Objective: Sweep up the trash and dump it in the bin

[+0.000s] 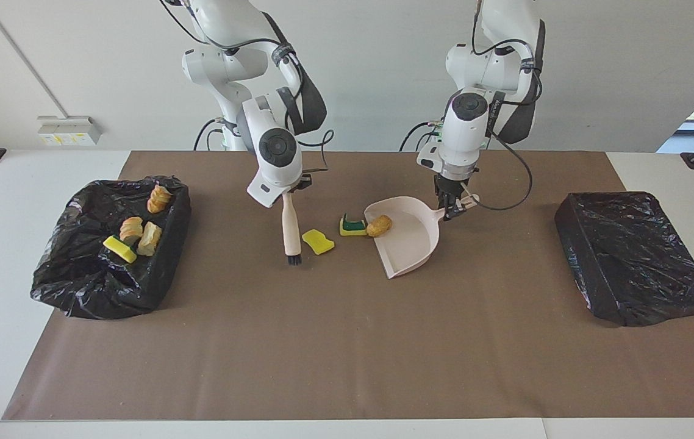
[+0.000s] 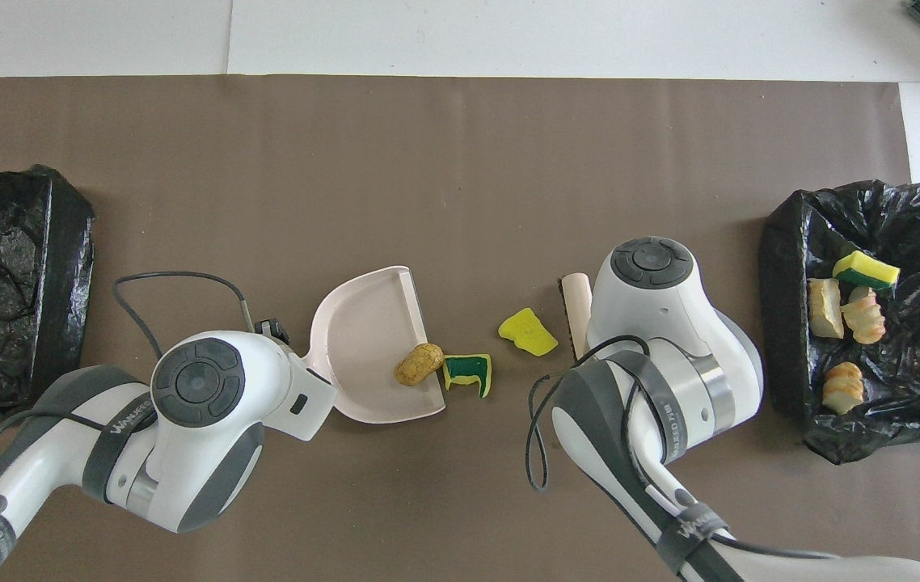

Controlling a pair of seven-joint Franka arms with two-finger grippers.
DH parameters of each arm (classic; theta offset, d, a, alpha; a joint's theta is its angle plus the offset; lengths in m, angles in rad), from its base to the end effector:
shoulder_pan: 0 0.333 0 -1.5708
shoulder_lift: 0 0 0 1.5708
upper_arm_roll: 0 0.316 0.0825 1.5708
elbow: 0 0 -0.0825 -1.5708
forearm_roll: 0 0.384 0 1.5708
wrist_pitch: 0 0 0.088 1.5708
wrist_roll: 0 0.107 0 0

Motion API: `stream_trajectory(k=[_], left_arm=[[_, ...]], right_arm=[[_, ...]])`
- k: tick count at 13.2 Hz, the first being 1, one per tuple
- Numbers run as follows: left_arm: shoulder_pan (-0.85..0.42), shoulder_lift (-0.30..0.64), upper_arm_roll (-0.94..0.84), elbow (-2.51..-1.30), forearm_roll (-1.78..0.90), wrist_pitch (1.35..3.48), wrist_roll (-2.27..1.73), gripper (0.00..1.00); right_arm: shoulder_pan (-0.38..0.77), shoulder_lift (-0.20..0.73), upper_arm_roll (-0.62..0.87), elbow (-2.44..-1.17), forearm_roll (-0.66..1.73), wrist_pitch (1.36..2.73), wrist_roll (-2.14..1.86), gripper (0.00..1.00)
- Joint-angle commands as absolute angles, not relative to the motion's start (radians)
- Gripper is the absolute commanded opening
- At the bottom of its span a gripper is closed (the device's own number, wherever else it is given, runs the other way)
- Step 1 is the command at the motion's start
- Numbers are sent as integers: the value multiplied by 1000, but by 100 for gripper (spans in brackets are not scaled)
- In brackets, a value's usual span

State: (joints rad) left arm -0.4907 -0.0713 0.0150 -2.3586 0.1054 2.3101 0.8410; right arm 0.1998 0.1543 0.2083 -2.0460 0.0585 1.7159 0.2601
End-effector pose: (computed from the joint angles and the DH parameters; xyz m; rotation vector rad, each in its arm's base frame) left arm 0.4401 -0.2244 0.3592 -2.3541 1.9566 -0.0128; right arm 0.4731 0.2089 0.3395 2.9708 0.1944 -0.7337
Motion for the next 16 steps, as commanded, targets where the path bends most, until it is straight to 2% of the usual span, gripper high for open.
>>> stream_trajectory(k=[1,5,10,13,16], left_arm=[[-511,-66,25,-2367,120,2338,827,0],[-511,-64,25,-2367,120,2352,827,0],[-511,-58,25,-2365,120,2353,827,0],[-509,-58,25,-2364,120,2365,827,0],[-511,-58,25,-2364,120,2367,827,0]], right_arm=[[227,167,219,-2080,45,1767,247,0],[316,176,224,-2115,124,1819,250,0],[429,190,224,-2129,386,2015,270,0],[471,206,221,-2048,413,1958,340,0],[462,138,212,-2023,317,1854,483,0]])
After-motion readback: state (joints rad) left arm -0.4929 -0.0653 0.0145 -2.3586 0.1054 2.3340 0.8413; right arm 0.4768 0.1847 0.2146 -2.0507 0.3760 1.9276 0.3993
